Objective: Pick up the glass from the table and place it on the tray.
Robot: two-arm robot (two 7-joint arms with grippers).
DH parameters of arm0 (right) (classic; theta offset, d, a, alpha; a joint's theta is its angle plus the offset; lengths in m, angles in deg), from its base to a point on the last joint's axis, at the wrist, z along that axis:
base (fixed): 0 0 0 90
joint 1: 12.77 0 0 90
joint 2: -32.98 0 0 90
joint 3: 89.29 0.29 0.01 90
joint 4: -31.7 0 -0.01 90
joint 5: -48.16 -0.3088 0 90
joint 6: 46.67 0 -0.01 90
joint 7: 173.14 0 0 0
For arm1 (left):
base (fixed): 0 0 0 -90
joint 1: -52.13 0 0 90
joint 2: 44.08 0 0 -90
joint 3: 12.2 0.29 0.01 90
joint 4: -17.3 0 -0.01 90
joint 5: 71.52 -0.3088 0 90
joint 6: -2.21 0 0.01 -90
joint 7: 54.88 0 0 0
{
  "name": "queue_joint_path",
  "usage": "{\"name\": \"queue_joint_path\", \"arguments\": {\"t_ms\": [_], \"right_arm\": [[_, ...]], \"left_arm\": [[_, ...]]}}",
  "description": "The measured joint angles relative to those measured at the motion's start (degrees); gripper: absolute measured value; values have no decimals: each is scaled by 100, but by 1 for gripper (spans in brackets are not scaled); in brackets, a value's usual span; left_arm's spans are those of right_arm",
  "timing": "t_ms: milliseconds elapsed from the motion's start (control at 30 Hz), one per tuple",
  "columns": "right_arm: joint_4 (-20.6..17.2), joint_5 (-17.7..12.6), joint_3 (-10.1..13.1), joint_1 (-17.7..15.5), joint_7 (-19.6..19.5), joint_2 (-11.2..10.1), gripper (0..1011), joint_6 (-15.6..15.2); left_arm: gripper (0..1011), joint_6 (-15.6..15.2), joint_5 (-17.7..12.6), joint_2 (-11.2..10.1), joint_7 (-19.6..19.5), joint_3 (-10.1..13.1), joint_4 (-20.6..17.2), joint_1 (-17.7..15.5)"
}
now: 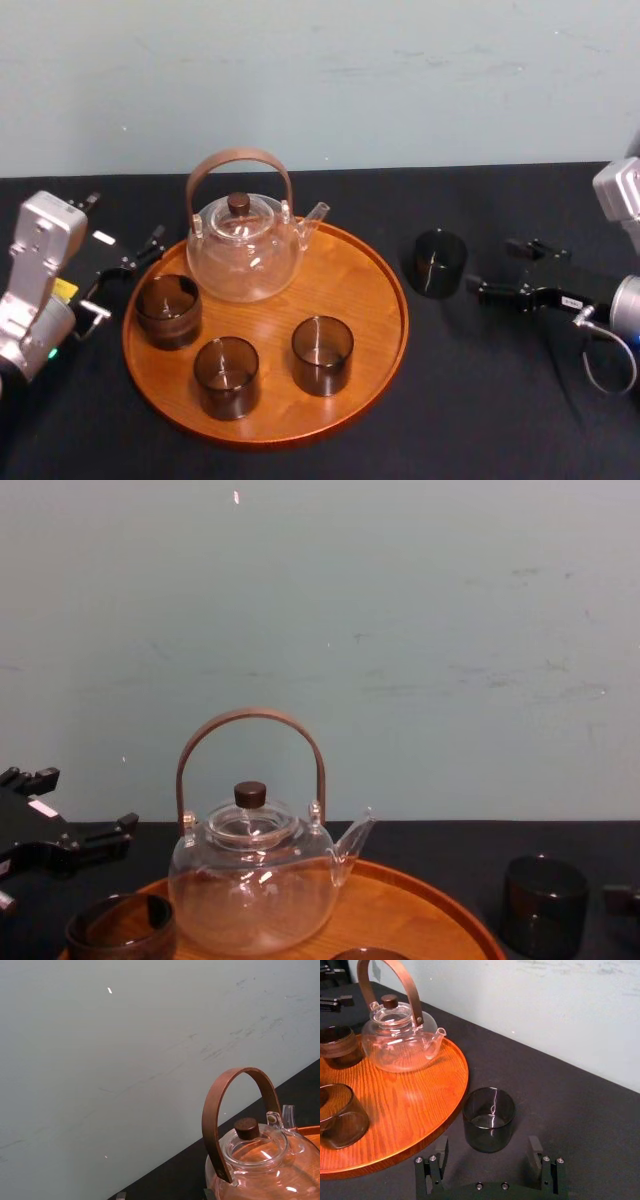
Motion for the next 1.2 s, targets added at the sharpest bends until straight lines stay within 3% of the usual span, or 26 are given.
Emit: {"name": "queue_joint_path", "arguments": {"t_ms": [733,1200], "right_arm": [[852,150,-361,760,259,418,1002,-78],[1196,229,-528,1060,372,618,1002,-32]], "left_arm": [[1001,0,0,0,0,0,0,0],[1001,0,0,0,0,0,0,0]]}}
